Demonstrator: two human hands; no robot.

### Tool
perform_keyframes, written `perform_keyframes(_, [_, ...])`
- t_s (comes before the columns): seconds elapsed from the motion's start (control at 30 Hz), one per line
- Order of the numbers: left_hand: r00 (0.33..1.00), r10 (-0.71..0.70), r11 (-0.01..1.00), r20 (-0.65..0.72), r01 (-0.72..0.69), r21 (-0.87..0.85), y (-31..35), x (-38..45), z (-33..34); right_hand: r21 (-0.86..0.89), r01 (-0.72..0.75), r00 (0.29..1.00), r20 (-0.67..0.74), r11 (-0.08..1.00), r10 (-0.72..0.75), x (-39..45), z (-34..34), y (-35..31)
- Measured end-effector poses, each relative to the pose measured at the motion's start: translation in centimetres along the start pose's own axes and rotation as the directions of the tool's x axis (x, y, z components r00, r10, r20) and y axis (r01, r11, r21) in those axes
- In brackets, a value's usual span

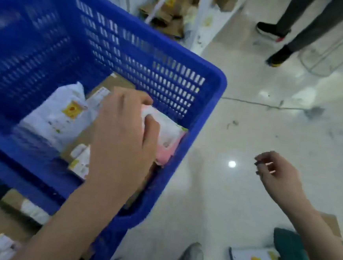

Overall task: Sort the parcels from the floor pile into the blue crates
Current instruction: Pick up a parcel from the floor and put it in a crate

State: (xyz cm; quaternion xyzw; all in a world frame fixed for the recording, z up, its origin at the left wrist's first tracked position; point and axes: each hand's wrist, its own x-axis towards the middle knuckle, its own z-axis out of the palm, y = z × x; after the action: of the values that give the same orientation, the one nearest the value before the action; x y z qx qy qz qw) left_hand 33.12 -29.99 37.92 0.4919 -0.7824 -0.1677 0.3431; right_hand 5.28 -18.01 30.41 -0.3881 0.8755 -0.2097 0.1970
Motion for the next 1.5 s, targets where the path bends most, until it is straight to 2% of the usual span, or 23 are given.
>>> perform_keyframes(0.07, [0.958,0.203,0.966,0.204,-0.229,0.116,5.3,0.6,5.6,-0.059,-0.167,0.973,0.148,0.984,0.174,-0.6,-0.2,5.9])
perform_keyframes(0.13, [0.812,0.370,0.879,0.452,-0.463,0.112,9.9,0.4,11.4,-0.082,-0.311,0.907,0.273,0.947,0.322,-1.8,-0.5,11.3])
perform_keyframes(0.2, [0.654,0.428,0.805,0.624,-0.590,0.066,12.9,-0.3,17.2,-0.008,-0.495,0.817,0.337,0.869,0.469,-3.3,-1.1,16.0])
perform_keyframes(0.23, [0.606,0.416,0.787,0.678,-0.614,0.066,14.0,-0.5,19.8,0.069,-0.601,0.758,0.364,0.797,0.540,-4.2,-1.5,18.1])
perform_keyframes(0.3, [0.566,0.314,0.787,0.762,-0.604,0.124,15.4,-1.3,24.3,0.168,-0.770,0.622,0.414,0.616,0.665,-6.1,-2.3,22.1])
perform_keyframes(0.33, [0.546,0.249,0.786,0.800,-0.597,0.163,15.8,-1.9,26.3,0.178,-0.829,0.548,0.445,0.530,0.708,-7.2,-2.7,24.1])
perform_keyframes(0.4, [0.446,0.123,0.742,0.886,-0.635,0.216,15.9,-3.8,29.5,0.162,-0.909,0.409,0.519,0.383,0.751,-9.6,-3.3,28.2])
perform_keyframes(0.5, [0.275,-0.040,0.614,0.960,-0.751,0.241,14.9,-6.4,32.5,0.091,-0.953,0.287,0.579,0.290,0.763,-13.0,-4.3,33.4])
perform_keyframes(0.6, [0.203,-0.142,0.630,0.969,-0.737,0.246,14.7,-7.8,34.8,0.112,-0.961,0.268,0.589,0.252,0.763,-15.6,-5.5,37.6])
perform_keyframes(0.73, [0.150,-0.147,0.662,0.978,-0.719,0.210,17.1,-9.3,38.4,0.175,-0.967,0.253,0.542,0.187,0.801,-18.8,-6.6,41.7])
perform_keyframes(0.83, [0.126,-0.041,0.531,0.991,-0.838,0.129,19.7,-10.1,41.4,0.218,-0.968,0.226,0.537,0.125,0.813,-20.4,-6.3,43.2])
perform_keyframes(0.9, [0.108,0.029,0.487,0.994,-0.870,0.080,21.7,-10.5,43.5,0.237,-0.968,0.207,0.562,0.084,0.801,-20.8,-5.8,43.5])
perform_keyframes(1.13, [-0.017,0.118,0.493,0.993,-0.867,-0.073,27.3,-11.0,50.8,0.316,-0.949,0.184,0.589,-0.014,0.787,-17.8,-5.2,43.9])
perform_keyframes(1.23, [-0.027,0.130,0.517,0.991,-0.851,-0.091,28.5,-10.5,53.0,0.362,-0.932,0.197,0.576,-0.032,0.793,-15.3,-5.6,44.4])
perform_keyframes(1.33, [-0.045,0.115,0.514,0.992,-0.852,-0.098,29.1,-10.2,55.4,0.403,-0.915,0.225,0.504,0.003,0.834,-12.9,-5.2,45.1])
perform_keyframes(1.43, [-0.092,0.086,0.517,0.992,-0.847,-0.123,30.0,-11.1,57.9,0.421,-0.906,0.228,0.391,0.048,0.892,-11.0,-4.6,46.6])
perform_keyframes(1.5, [-0.131,0.066,0.545,0.989,-0.826,-0.146,30.7,-12.6,59.2,0.419,-0.907,0.204,0.356,0.039,0.912,-9.9,-4.5,48.1])
